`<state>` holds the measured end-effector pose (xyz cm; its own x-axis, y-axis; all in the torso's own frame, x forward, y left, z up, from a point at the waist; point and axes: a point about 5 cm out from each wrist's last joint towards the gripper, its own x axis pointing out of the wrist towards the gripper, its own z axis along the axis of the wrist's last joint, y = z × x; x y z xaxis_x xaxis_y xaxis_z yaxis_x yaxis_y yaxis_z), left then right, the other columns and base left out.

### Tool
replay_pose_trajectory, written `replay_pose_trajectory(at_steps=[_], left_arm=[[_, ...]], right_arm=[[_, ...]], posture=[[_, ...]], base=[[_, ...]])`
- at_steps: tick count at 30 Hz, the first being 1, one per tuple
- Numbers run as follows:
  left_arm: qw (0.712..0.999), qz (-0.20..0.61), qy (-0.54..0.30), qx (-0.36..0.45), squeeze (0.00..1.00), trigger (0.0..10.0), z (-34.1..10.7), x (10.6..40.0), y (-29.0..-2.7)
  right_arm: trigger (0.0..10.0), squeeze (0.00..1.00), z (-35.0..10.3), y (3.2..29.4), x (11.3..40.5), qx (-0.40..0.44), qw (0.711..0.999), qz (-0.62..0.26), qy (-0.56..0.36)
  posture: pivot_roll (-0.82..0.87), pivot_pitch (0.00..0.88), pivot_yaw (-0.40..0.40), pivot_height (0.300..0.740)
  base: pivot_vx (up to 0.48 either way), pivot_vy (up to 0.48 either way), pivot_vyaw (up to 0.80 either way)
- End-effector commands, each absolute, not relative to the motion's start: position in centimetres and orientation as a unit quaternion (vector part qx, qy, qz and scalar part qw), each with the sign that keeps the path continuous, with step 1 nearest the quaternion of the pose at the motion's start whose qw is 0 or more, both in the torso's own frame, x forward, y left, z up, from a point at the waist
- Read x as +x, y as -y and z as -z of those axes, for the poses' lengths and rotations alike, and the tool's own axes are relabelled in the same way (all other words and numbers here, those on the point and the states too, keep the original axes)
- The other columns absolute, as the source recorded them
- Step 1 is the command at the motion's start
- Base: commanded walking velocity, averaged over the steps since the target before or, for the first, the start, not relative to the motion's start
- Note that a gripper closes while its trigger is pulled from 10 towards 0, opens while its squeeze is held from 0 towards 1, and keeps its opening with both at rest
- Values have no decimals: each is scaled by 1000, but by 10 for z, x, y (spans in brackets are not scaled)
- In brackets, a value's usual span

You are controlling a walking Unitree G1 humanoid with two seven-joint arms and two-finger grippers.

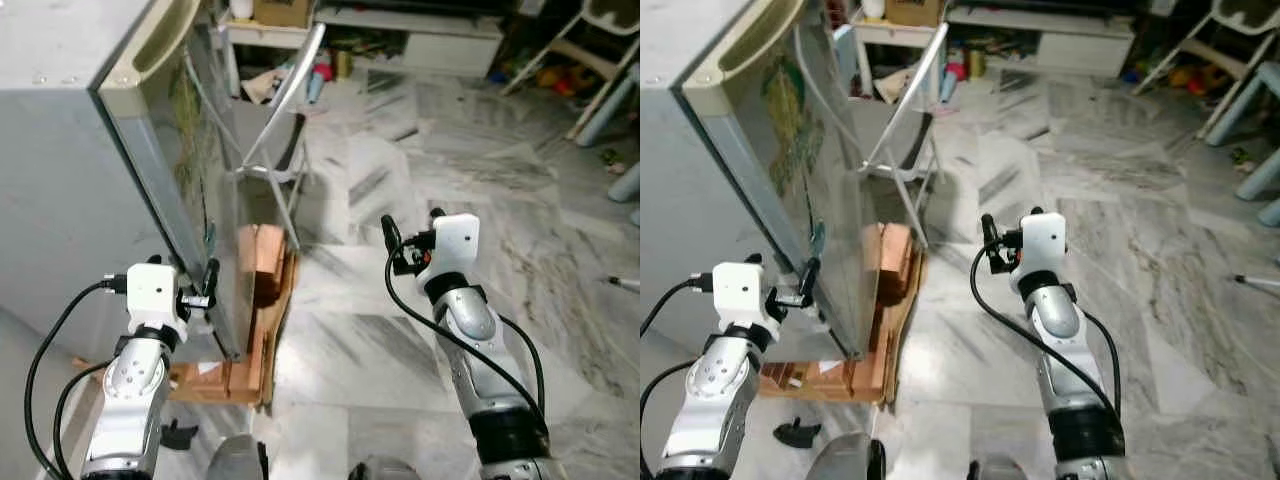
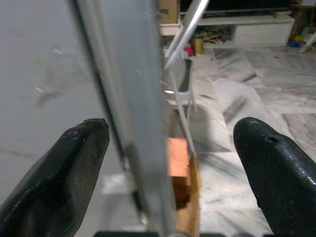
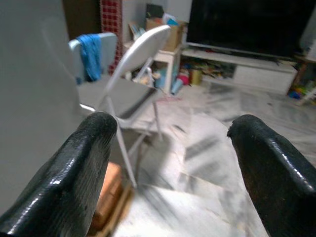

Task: Restocking fridge

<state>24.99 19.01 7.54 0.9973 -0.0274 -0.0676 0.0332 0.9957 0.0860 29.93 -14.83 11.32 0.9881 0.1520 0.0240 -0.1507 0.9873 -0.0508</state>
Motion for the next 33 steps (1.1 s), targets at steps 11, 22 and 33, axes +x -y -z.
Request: replay_pose_trajectory(at_steps=[11,22,33], left_arm=[[999,9,-32,30,0,10000,-80,272,-203],[999,13,-22,21,0,10000,-84,306,-199],[999,-28,-24,29,0,10000,-82,315,-206]], right_arm=[[10000,0,-119,153,299,-31,997,-67,19],[10000,0,-108,158,280,-43,997,-68,-5],[10000,0,-109,157,277,-49,996,-71,-7]], posture=[[-28,74,-55,740],[-74,78,-47,740],[-77,75,-43,740]], base=[[0,0,0],[0,0,0],[0,0,0]])
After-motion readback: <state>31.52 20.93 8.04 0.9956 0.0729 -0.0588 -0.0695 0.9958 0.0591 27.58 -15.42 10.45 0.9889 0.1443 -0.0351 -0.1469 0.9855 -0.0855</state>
